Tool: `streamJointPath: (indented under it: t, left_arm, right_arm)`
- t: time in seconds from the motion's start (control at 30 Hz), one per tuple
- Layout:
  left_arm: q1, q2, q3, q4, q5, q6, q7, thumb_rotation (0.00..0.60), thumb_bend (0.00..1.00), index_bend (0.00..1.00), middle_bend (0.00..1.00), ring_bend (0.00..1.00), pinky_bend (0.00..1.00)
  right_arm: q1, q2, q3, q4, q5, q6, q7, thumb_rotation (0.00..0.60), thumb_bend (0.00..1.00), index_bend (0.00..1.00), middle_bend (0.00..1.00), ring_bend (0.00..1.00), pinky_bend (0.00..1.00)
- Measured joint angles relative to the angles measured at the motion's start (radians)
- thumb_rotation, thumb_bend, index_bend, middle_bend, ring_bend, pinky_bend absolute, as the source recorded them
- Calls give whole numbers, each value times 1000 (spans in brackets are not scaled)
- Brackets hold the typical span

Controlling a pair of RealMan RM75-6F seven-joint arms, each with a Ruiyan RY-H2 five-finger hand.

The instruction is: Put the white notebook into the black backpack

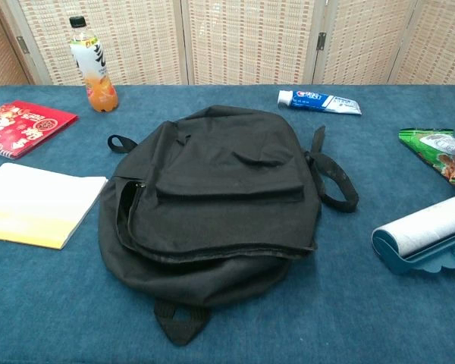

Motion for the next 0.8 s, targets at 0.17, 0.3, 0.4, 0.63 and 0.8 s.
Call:
streamJointPath:
  t: [0.17, 0.3, 0.4, 0.63, 0.8]
  left_arm:
    - [3, -1, -1, 3, 1, -5, -5, 600, 228, 216, 251, 184, 161]
    - [2, -5, -2, 25, 14, -5, -22, 600, 228, 217, 251, 185, 162]
    - [0, -11, -3, 42, 23, -7, -37, 600, 229, 217, 251, 184, 162]
    - [-28, -38, -6, 109, 55, -41, -76, 600, 229, 224, 251, 184, 161]
    - [-83, -90, -4, 216, 91, -110, -123, 600, 228, 211, 240, 178, 161]
  right_arm:
    - [9, -2, 1, -10, -4, -4, -9, 600, 200, 32, 124, 88, 68]
    - [6, -3, -2, -10, -9, 7, -11, 600, 199, 32, 123, 87, 68]
    - [-3, -3, -4, -10, -10, 24, -15, 600, 200, 32, 123, 88, 68]
    - [-23, 0, -8, -14, -16, 62, -25, 600, 200, 31, 123, 88, 68]
    - [-29, 3, -10, -18, -29, 78, -32, 600, 199, 32, 123, 88, 68]
